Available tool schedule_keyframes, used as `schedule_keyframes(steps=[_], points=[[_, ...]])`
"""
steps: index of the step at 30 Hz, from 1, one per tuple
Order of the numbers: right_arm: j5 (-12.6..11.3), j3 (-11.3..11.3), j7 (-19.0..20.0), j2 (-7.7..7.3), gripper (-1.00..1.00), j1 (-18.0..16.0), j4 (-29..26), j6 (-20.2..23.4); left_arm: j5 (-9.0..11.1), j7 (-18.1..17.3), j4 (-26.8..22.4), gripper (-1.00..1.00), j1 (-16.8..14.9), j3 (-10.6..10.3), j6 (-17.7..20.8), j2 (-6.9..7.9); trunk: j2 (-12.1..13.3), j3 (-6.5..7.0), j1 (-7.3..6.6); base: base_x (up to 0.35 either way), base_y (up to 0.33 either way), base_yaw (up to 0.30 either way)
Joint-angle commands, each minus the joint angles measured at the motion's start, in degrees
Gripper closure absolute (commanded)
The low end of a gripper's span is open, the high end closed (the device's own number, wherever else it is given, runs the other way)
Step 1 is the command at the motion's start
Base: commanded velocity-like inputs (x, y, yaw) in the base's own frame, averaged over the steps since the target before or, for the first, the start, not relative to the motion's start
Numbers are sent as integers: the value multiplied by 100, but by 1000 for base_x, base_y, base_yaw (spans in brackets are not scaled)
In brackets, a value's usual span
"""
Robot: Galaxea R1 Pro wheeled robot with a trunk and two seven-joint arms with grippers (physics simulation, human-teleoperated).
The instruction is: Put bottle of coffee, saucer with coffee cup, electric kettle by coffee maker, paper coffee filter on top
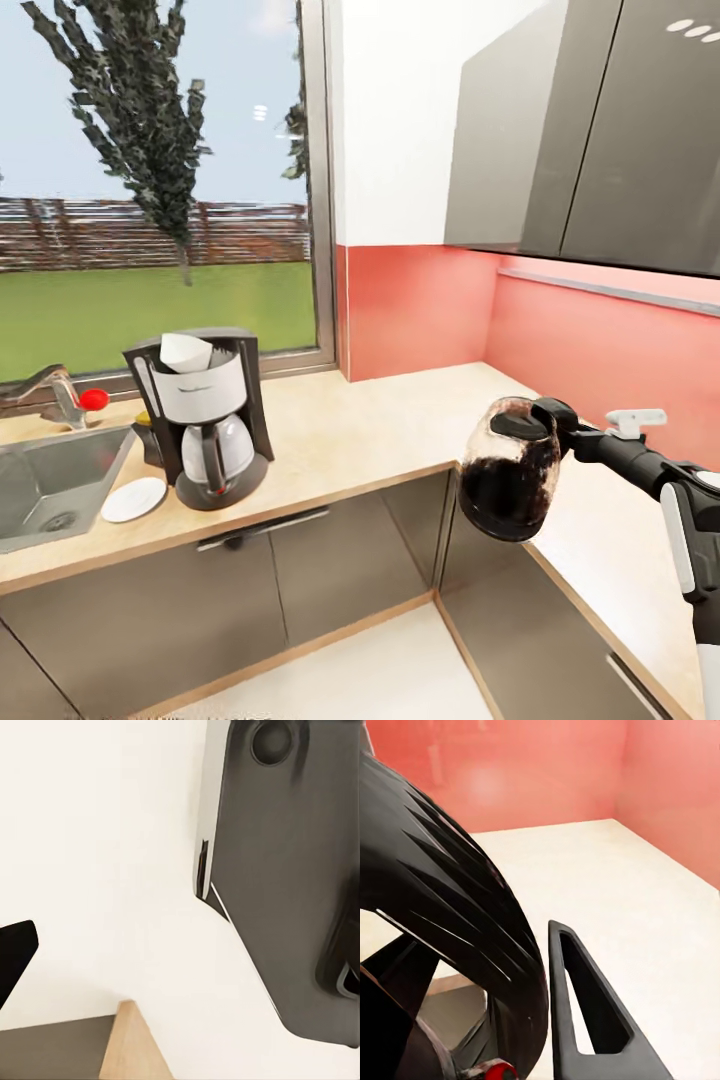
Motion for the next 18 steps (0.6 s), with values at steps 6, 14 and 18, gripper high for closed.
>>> schedule_keyframes(steps=[6, 14, 18], points=[[4, -11, 48, 0, 100, -5, -8, 32, -57, -21, -6, -100, -3, 55, 29, -3, -11, 5, 3, 0, 0, 276], [4, -11, 48, 0, 100, -5, -8, 34, -57, -21, -6, -100, -3, 60, 29, -6, -11, 32, 3, 0, 0, 272], [4, -11, 48, 0, 100, -5, -8, 32, -57, -21, -6, -100, -3, 60, 29, -7, -11, 50, 3, 0, 0, 257]])
